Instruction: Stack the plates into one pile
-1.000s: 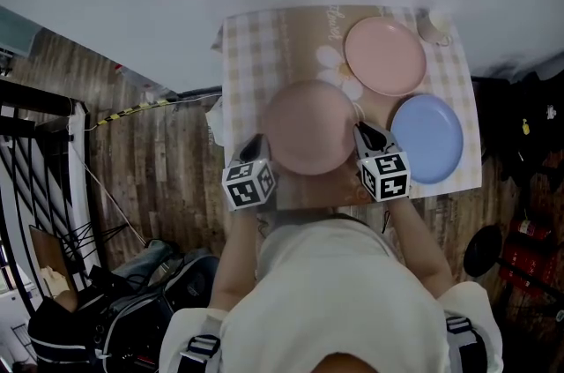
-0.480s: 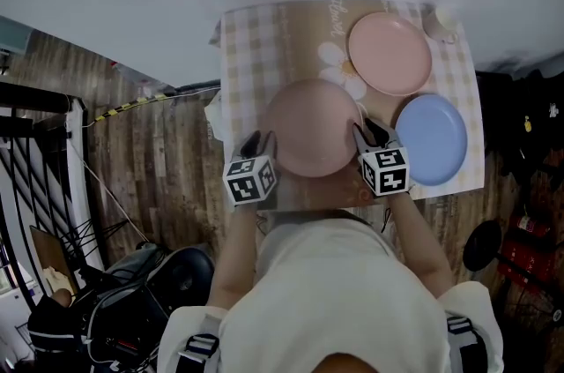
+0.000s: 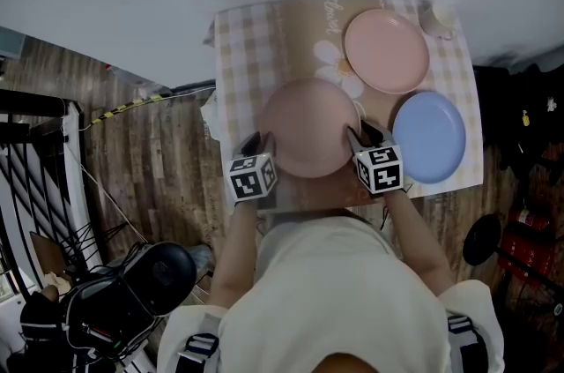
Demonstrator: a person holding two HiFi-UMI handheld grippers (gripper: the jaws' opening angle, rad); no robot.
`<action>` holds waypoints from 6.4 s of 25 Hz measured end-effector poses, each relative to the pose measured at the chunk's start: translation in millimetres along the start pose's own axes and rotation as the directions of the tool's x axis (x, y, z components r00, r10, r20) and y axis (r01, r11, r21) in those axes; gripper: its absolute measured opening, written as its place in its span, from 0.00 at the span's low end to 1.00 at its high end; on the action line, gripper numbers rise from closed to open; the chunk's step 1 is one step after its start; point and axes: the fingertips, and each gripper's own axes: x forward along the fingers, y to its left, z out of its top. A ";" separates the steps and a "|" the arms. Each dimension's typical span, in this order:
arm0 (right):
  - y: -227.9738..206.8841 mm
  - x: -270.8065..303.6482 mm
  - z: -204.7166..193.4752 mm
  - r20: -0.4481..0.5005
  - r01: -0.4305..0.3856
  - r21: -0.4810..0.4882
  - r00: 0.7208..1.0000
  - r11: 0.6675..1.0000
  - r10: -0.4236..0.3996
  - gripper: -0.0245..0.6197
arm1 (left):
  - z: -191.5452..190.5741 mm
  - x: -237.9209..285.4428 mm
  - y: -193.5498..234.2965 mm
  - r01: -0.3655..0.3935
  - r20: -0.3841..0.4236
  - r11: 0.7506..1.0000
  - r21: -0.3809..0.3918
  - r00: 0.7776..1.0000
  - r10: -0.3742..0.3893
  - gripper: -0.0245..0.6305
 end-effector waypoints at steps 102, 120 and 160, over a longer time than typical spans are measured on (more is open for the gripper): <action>-246.3 -221.0 -103.0 0.062 0.336 0.318 0.926 0.887 -0.373 0.13 | -19.8 43.6 -337.7 0.238 -0.095 0.905 0.352 0.971 -0.218 0.12; -264.8 -187.5 -111.3 -0.023 0.252 0.254 0.967 0.934 -0.255 0.16 | -17.0 68.9 -336.2 0.116 -0.089 0.916 0.383 0.992 -0.088 0.12; -271.3 -154.7 -99.8 -0.050 0.070 0.128 0.997 0.989 -0.064 0.25 | -48.6 67.0 -325.1 0.120 -0.081 0.990 0.076 0.990 -0.114 0.15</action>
